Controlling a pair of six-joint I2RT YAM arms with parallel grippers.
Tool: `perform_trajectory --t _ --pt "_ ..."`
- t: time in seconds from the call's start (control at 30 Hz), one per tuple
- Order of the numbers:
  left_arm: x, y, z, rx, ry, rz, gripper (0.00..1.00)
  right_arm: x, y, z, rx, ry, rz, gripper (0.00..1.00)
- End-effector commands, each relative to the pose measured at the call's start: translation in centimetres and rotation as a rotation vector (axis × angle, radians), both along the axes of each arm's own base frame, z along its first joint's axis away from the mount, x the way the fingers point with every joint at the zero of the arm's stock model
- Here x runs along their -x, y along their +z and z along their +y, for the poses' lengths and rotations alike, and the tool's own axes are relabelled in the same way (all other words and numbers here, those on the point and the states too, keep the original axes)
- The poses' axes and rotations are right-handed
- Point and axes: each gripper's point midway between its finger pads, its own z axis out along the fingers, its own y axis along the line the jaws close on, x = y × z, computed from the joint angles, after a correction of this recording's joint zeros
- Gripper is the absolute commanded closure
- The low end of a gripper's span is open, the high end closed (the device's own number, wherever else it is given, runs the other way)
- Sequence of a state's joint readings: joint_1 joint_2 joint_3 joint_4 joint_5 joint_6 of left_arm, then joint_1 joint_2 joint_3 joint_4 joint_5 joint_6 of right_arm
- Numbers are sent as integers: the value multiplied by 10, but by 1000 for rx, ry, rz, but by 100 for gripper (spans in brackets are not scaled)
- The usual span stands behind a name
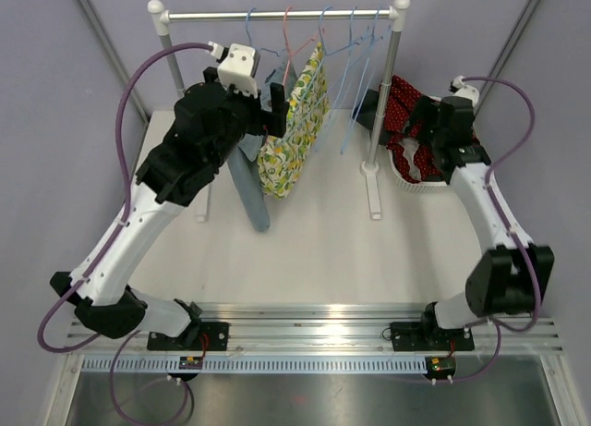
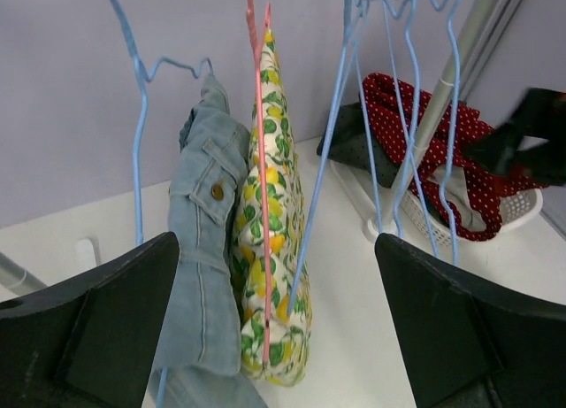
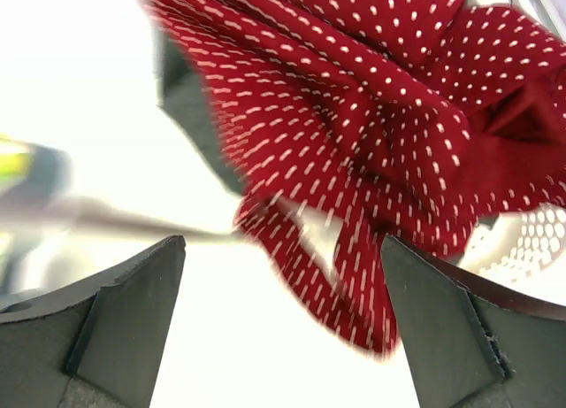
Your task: Remove the skirt from the hanger
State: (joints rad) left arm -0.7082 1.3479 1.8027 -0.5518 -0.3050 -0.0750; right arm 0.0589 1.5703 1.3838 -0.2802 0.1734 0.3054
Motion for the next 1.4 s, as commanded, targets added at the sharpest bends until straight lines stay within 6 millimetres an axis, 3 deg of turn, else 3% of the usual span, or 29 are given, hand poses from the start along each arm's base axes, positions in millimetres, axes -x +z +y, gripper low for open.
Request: perform_trajectory --t 0.0,0.07,0.1,0.13,0.17,0.2,0.27,0.4,0.47,0.67,0.8,1.03,1.23,1.33,1.37 --pt "-22 36 2 33 63 -105 4 47 89 21 -139 66 -282 0" --pt "-38 30 -5 25 67 -99 4 68 86 22 -152 82 -279 0" --pt "-43 28 -8 25 70 -96 4 78 74 23 -148 86 -256 1" --pt "-47 35 -7 39 77 -111 5 94 86 22 -149 88 -292 1" --pt "-56 28 -12 31 78 -97 6 104 75 21 -142 92 -263 0" --pt "-59 31 -13 35 80 -104 6 117 85 21 -141 98 -294 1" --pt "-68 29 -15 31 90 -104 9 131 81 23 -140 119 -287 1" --pt "-89 17 -25 19 91 -86 10 154 97 25 -151 136 -334 1" --pt "-96 19 -24 29 98 -88 13 157 101 26 -160 142 -345 1" --pt "-119 -4 -25 25 101 -39 20 158 102 30 -167 163 -333 1" --pt "-127 -18 -26 29 84 -10 33 160 102 29 -163 159 -344 1" --pt "-123 -27 -44 58 -40 15 53 159 97 28 -159 156 -333 1" --pt "-110 -27 -63 86 -182 35 63 162 100 27 -156 151 -335 1" --pt "-112 -30 -62 90 -182 52 71 166 105 27 -154 154 -344 1" --pt "-112 -27 -61 93 -179 49 84 167 106 26 -154 152 -344 1"
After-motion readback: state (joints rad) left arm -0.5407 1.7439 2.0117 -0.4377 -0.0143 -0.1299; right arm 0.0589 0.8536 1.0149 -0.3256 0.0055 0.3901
